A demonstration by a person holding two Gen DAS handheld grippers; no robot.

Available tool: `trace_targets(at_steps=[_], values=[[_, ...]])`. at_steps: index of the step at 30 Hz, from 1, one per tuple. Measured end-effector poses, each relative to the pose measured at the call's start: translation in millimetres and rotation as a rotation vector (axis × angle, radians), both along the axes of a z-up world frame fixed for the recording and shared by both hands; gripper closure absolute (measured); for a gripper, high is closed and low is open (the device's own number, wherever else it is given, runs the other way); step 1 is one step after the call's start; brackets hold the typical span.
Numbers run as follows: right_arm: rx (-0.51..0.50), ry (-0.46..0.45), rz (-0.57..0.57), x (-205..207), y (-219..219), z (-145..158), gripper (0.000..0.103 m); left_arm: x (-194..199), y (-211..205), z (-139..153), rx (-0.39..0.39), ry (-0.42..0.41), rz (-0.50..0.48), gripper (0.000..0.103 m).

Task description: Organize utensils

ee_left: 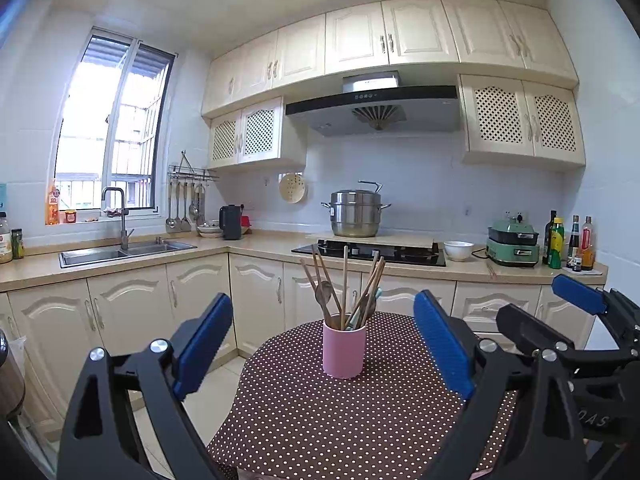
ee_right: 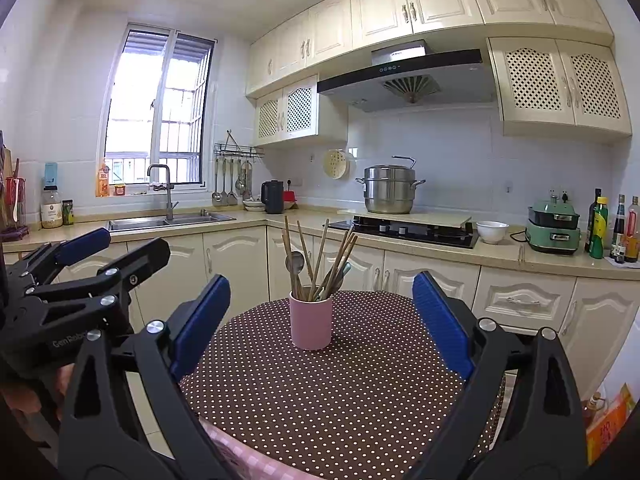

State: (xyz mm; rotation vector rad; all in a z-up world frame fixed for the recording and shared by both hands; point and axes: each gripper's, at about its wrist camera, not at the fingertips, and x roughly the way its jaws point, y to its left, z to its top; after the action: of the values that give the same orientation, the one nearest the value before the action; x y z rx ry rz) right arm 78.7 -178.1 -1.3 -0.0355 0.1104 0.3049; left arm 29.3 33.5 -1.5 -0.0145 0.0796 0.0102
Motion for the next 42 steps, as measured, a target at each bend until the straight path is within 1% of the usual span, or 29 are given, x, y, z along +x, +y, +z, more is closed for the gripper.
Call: trace_targets(at_steps=[9,25,42], values=[[-0.021,-0.012,-0.017,-0.6,3.0,-2.5,0.012,4.4,-1.0,-4.8,0.013,0.004,0.006,0.013],[-0.016,-0.002,-0.006,3.9,3.5,-3.7,0.011,9.9,0.0,-7.7,-0.004,0.006,-0.002,0.013],[-0.016,0.009,0.003,11.3,5.6,-6.4,0.011,14.9,2.7,-10.4,-0.003,0.004,0.005,0.013]])
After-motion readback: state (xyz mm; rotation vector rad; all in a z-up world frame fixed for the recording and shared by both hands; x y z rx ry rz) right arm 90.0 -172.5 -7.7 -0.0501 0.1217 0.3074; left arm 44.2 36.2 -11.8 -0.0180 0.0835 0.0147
